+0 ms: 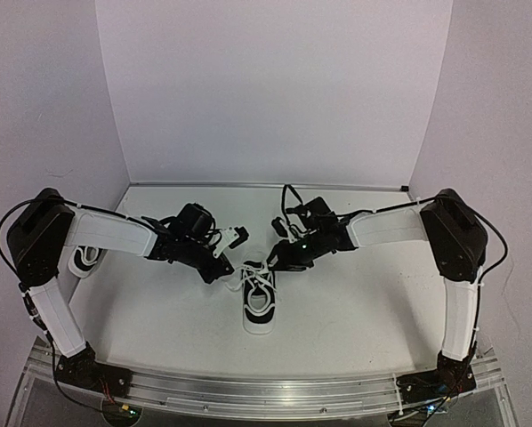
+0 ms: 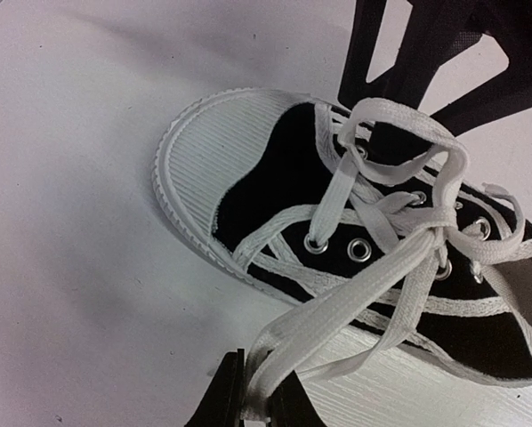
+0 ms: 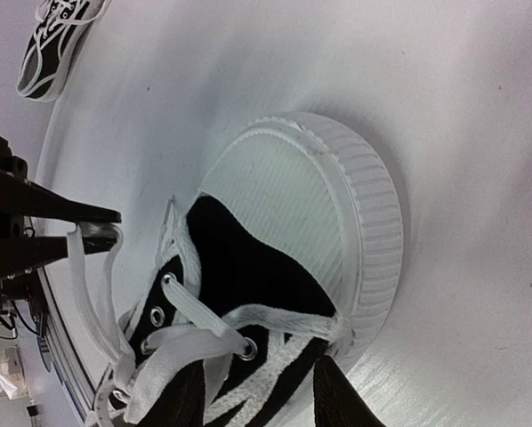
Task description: Tie the shoes
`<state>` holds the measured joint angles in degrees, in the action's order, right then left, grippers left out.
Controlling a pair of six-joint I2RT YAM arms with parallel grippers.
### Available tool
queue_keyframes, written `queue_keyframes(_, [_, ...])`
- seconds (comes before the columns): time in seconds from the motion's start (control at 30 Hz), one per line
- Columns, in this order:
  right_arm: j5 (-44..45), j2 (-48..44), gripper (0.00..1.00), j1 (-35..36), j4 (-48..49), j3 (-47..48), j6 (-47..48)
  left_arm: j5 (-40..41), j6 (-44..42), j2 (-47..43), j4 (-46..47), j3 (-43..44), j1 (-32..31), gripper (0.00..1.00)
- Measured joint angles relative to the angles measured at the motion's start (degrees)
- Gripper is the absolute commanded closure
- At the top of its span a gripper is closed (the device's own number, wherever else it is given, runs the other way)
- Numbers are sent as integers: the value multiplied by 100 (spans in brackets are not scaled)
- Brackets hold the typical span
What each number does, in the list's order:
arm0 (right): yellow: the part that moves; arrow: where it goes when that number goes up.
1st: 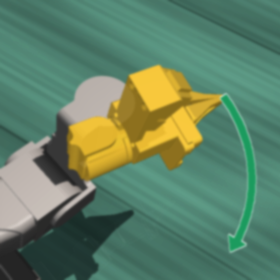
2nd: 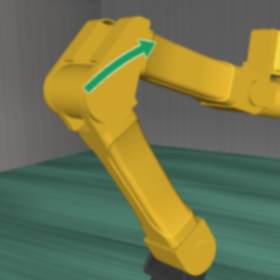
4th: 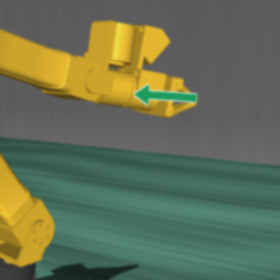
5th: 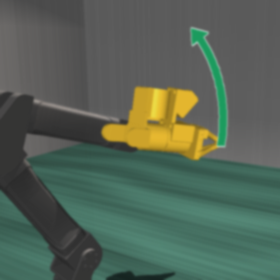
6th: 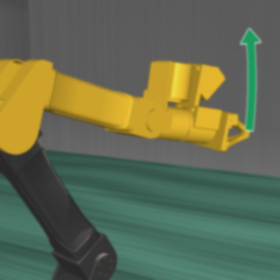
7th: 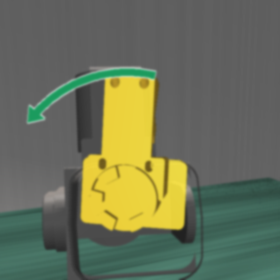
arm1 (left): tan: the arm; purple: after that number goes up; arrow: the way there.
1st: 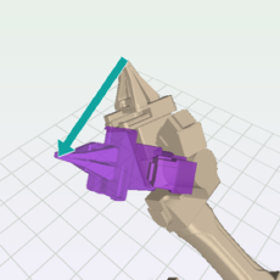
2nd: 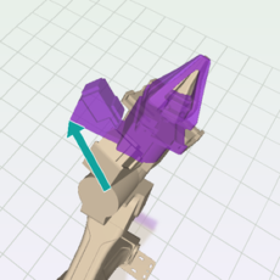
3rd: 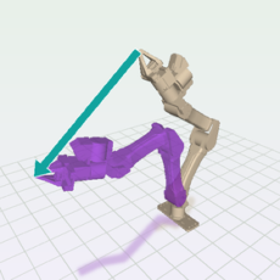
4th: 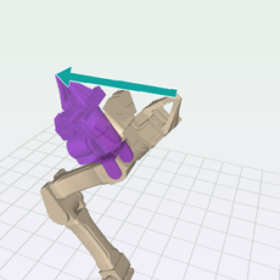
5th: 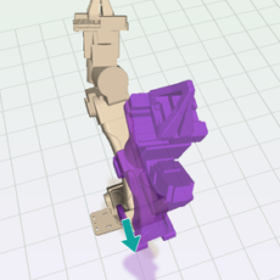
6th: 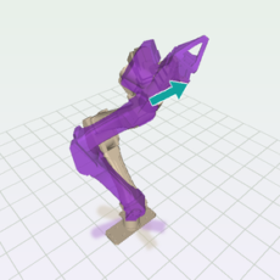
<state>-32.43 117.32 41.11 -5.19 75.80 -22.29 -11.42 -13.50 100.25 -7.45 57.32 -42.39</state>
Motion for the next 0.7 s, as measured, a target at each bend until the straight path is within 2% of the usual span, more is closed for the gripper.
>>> queue_keyframes(0.13, [569, 0, 61, 84, -257, 232, 71, -1, -1, 2, -1, 0, 0, 90])
queue_keyframes(0.4, [1596, -71, 62, 95, -707, 83, 151, 0, -7, 2, -2, 0, 0, 89])
queue_keyframes(0.57, [1770, -253, 62, 62, -813, -82, 194, 0, -7, 2, 0, 0, 0, 89])
queue_keyframes(0.7, [1496, -443, 62, -19, -698, -250, 232, 0, -7, 2, -2, 0, 0, 90])
